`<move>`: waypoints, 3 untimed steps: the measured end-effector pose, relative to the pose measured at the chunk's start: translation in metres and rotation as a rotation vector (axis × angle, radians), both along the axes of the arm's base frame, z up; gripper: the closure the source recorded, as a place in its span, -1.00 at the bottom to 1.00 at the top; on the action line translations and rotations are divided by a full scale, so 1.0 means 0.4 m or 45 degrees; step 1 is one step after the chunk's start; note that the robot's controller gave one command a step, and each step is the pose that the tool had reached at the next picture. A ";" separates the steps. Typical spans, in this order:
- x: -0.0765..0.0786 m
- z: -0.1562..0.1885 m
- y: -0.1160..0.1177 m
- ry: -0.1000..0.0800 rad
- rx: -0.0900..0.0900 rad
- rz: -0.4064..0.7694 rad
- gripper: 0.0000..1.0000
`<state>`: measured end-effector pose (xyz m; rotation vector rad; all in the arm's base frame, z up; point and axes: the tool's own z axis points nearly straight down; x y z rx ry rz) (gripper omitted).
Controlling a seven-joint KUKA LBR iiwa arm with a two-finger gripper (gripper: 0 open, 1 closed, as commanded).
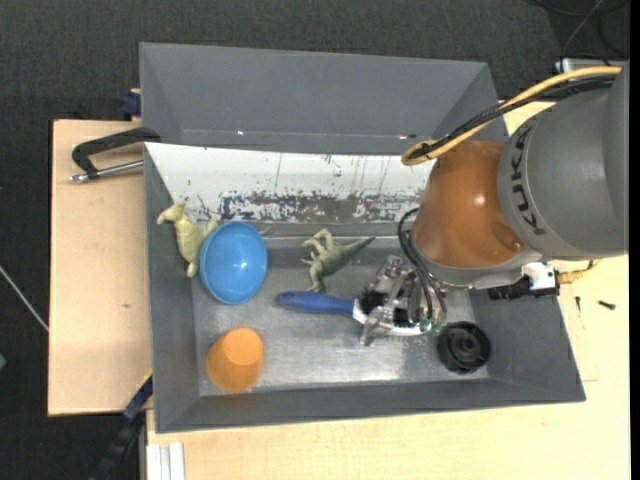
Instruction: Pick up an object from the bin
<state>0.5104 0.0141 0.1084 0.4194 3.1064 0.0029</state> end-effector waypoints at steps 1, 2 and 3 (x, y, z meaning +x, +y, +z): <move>0.003 0.052 0.001 0.001 0.000 0.001 1.00; 0.005 0.065 0.002 0.003 0.000 0.002 1.00; 0.010 0.200 0.004 -0.004 0.000 0.004 1.00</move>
Offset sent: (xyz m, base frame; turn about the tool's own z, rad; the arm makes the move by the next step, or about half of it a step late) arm 0.0000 0.0000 0.0195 0.0000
